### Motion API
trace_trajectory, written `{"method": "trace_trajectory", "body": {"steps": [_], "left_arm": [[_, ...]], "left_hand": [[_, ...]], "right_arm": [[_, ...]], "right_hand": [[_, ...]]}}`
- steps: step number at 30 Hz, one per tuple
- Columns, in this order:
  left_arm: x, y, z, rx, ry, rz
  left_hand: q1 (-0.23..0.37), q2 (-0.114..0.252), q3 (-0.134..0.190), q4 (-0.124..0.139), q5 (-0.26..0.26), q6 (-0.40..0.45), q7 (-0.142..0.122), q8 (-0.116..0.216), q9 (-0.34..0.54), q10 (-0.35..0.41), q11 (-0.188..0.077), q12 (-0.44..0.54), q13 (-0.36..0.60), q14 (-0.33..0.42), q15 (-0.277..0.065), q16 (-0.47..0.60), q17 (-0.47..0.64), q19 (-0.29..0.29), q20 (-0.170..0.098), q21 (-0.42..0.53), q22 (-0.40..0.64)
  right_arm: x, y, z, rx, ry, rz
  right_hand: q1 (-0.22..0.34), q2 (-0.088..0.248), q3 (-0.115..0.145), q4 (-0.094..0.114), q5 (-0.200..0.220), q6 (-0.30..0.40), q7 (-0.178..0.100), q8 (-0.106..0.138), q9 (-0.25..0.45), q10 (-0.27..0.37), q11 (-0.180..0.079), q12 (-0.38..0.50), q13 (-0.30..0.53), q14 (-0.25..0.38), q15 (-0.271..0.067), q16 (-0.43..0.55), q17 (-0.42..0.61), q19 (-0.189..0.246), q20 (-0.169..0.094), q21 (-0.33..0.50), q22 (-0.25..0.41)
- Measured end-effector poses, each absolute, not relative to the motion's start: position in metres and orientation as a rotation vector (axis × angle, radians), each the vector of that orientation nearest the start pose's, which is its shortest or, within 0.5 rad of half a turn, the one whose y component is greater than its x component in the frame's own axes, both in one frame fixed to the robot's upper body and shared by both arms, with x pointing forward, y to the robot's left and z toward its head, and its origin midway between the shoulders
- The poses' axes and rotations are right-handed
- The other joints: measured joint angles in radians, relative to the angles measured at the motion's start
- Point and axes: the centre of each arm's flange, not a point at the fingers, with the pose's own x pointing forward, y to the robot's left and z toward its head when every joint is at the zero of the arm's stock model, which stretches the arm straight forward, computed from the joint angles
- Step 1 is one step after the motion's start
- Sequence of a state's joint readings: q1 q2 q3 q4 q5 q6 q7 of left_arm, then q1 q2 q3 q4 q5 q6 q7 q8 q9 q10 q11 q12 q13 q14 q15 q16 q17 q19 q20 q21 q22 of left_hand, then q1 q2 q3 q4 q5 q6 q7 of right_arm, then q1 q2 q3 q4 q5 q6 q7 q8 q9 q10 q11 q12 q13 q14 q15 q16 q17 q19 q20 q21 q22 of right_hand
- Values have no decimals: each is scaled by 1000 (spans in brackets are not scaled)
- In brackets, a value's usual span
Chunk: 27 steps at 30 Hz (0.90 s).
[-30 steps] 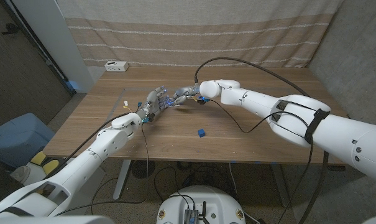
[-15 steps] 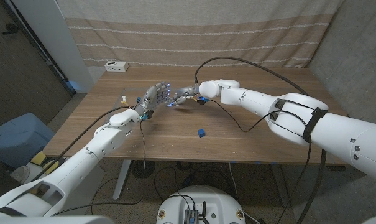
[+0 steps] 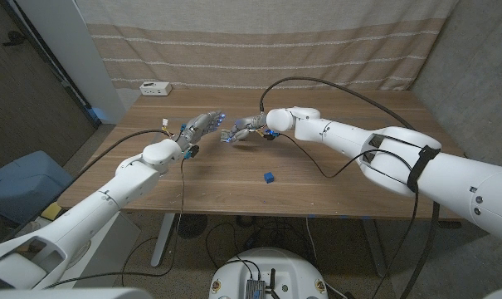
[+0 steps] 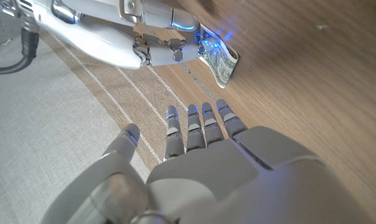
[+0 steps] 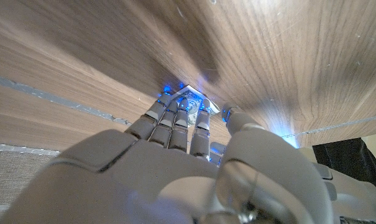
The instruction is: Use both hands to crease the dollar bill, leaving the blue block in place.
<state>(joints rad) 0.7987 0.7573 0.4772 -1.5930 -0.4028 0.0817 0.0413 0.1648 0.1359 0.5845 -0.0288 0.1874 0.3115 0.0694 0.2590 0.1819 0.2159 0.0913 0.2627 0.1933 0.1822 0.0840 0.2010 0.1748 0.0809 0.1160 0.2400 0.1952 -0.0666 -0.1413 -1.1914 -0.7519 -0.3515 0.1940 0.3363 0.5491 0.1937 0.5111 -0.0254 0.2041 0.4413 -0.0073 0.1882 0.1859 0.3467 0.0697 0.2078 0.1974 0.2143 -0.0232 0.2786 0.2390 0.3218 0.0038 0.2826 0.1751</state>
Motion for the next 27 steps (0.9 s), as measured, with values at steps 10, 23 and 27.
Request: {"method": "trace_trajectory", "body": {"steps": [10, 23, 27], "left_arm": [[625, 285, 24, 662, -426, -180], [621, 283, 51, 946, -347, -201], [620, 281, 58, 1014, -321, -212]], "left_hand": [[123, 32, 100, -82, 53, 0, 0, -26, 2, 0, -8, -12, 0, -7, -6, -9, -3, -13, -5, -9, 0], [276, 69, 204, -132, 109, 67, -20, -31, 7, 28, -61, -19, 5, -6, -53, -9, 0, -42, -23, -12, 0], [305, 73, 219, -134, 117, 83, -21, -31, 10, 30, -70, -19, 5, -1, -58, -9, 0, -42, -23, -11, 3]], "right_arm": [[699, 19, 39, -1610, -498, 680], [697, 20, 39, -1612, -499, 679], [697, 20, 39, -1613, -499, 679]], "right_hand": [[0, 0, 0, 0, 0, 4, 4, 0, 0, 0, 0, 0, 0, 0, 0, 0, 0, 0, 0, 0, 1], [0, 0, 0, 0, 0, 4, 4, 0, 0, 0, 0, 0, 0, 0, 0, 0, 0, 0, 0, -2, -1], [0, 0, 0, 0, 0, 4, 4, 0, 0, 0, 0, 0, 0, 0, 0, 0, 0, 0, 0, -2, -1]]}}
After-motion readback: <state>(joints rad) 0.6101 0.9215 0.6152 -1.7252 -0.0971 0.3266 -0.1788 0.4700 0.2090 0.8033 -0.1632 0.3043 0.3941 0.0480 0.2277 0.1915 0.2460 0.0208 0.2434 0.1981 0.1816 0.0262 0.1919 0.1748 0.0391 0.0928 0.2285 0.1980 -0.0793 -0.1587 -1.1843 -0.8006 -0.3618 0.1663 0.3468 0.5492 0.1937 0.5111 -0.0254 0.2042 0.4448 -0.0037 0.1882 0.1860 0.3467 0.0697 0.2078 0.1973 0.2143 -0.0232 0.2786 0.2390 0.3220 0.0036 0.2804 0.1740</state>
